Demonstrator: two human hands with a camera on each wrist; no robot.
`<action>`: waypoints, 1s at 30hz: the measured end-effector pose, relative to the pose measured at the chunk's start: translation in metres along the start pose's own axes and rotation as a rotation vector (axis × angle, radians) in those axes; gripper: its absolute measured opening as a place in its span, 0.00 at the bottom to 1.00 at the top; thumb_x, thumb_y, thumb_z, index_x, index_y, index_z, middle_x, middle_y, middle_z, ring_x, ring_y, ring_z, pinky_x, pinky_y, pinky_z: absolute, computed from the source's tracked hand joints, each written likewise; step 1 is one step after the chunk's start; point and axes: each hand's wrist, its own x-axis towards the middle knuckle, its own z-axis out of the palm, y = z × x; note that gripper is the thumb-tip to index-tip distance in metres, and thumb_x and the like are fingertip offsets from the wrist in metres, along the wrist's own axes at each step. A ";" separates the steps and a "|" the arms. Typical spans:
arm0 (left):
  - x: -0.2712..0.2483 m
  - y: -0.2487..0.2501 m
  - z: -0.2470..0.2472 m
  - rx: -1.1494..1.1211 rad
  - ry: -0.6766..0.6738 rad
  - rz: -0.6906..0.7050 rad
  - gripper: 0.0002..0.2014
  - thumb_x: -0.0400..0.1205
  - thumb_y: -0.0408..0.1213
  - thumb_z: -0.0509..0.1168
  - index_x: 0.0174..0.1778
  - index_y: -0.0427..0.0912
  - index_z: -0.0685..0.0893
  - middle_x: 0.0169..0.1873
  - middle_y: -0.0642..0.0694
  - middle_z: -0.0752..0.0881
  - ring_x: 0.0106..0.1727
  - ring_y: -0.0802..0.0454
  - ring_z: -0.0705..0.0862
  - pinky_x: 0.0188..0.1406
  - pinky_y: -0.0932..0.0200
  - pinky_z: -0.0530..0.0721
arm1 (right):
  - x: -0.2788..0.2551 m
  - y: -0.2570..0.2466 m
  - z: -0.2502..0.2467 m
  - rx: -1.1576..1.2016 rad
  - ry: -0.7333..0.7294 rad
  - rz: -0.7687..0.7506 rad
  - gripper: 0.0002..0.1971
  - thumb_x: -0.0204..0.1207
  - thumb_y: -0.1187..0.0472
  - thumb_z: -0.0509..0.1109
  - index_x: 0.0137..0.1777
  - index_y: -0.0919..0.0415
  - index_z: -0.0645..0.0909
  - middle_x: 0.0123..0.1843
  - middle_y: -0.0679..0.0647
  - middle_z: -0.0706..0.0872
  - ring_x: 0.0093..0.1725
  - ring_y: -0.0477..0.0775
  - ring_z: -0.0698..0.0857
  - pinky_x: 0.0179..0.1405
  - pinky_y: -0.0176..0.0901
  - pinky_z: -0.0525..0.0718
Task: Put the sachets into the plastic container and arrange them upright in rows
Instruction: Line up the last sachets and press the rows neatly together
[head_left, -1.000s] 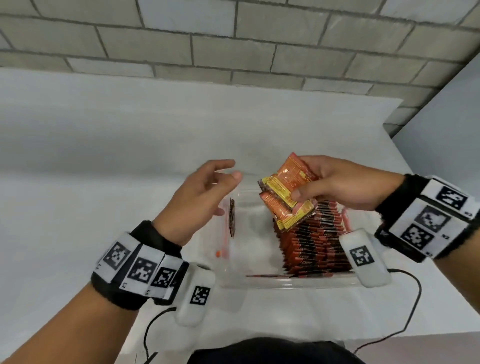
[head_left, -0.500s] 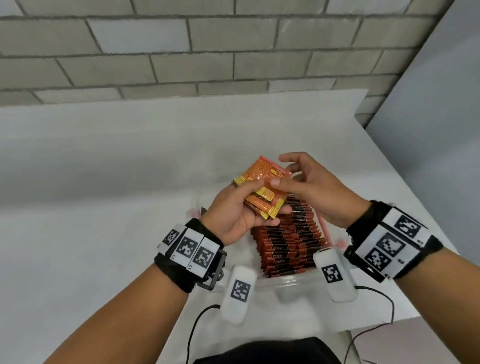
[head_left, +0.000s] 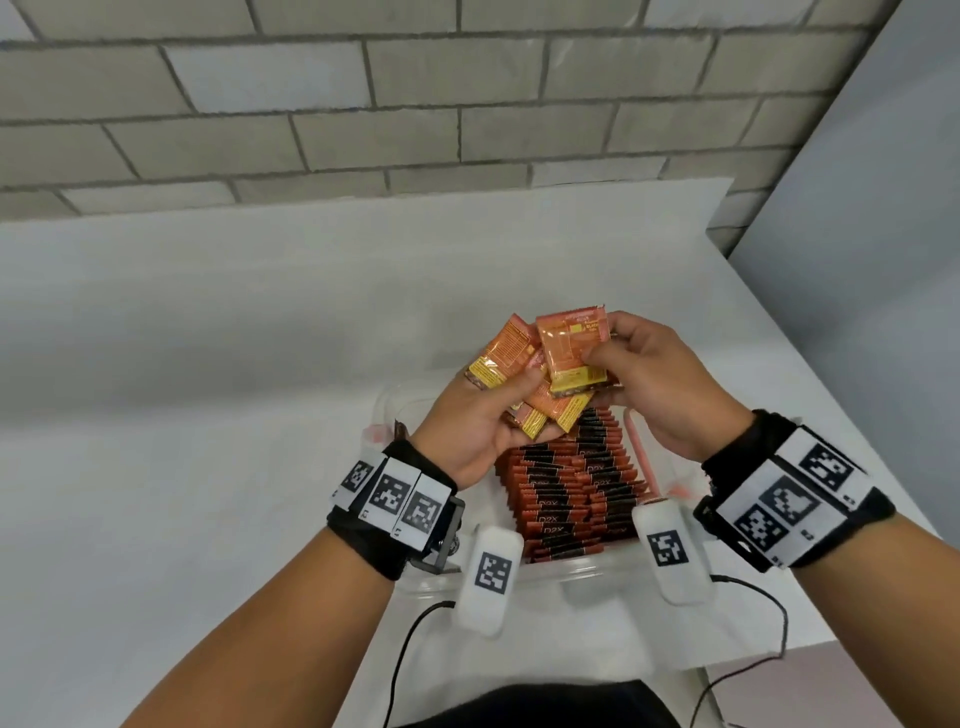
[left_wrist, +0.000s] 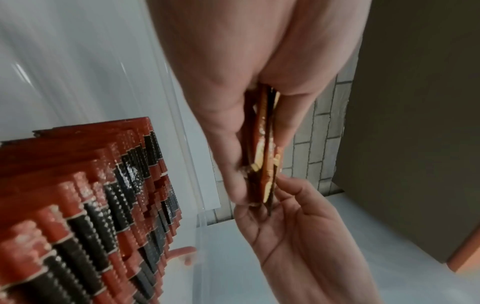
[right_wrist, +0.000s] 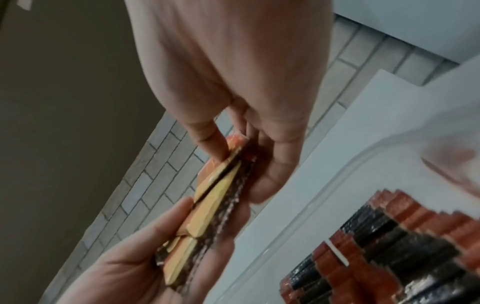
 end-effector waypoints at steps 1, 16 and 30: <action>0.000 -0.001 0.000 0.050 0.019 0.017 0.17 0.82 0.31 0.63 0.67 0.38 0.78 0.55 0.38 0.88 0.51 0.42 0.89 0.40 0.50 0.90 | -0.001 0.001 -0.001 -0.037 -0.017 0.001 0.10 0.81 0.70 0.62 0.56 0.59 0.81 0.46 0.51 0.90 0.41 0.47 0.90 0.34 0.38 0.86; 0.007 0.005 -0.010 0.098 0.087 0.071 0.11 0.81 0.31 0.66 0.59 0.44 0.80 0.47 0.46 0.90 0.39 0.51 0.90 0.29 0.58 0.89 | 0.006 0.004 0.000 0.286 -0.010 0.129 0.08 0.81 0.74 0.61 0.52 0.65 0.80 0.48 0.58 0.89 0.45 0.50 0.90 0.45 0.43 0.90; 0.004 0.017 -0.011 -0.008 0.043 0.060 0.11 0.87 0.34 0.54 0.55 0.39 0.82 0.46 0.42 0.89 0.45 0.50 0.88 0.35 0.57 0.90 | 0.008 -0.004 0.008 0.245 -0.027 0.110 0.12 0.82 0.73 0.58 0.57 0.62 0.79 0.46 0.53 0.88 0.42 0.47 0.87 0.37 0.40 0.87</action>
